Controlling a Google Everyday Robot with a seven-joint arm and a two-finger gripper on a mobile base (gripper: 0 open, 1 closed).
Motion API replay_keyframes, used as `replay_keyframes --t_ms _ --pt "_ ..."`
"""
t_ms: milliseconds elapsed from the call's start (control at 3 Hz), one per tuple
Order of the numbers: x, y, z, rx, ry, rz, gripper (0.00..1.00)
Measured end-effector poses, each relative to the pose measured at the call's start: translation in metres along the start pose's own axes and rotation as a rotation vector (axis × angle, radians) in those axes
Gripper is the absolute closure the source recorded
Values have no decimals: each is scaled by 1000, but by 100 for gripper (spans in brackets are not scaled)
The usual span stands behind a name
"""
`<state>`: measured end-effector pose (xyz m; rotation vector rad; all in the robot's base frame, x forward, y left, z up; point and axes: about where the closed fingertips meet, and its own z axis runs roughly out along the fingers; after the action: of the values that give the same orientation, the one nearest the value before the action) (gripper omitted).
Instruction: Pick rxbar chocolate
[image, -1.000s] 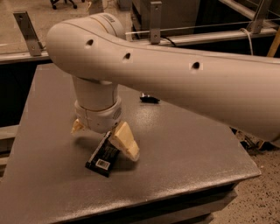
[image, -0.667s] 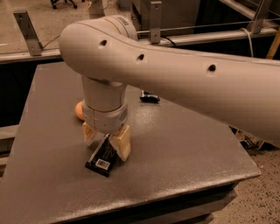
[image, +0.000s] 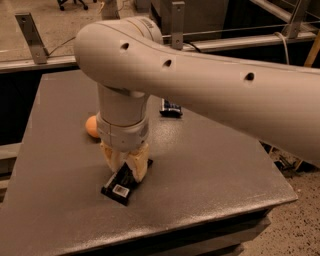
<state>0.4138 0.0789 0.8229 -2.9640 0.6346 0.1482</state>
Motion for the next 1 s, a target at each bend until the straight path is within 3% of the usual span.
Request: replay_keyframes --t_ms 333,1000 --pt "1 1 -3 6 0 0 100" --pt "35 45 -84 187 -20 8 100"
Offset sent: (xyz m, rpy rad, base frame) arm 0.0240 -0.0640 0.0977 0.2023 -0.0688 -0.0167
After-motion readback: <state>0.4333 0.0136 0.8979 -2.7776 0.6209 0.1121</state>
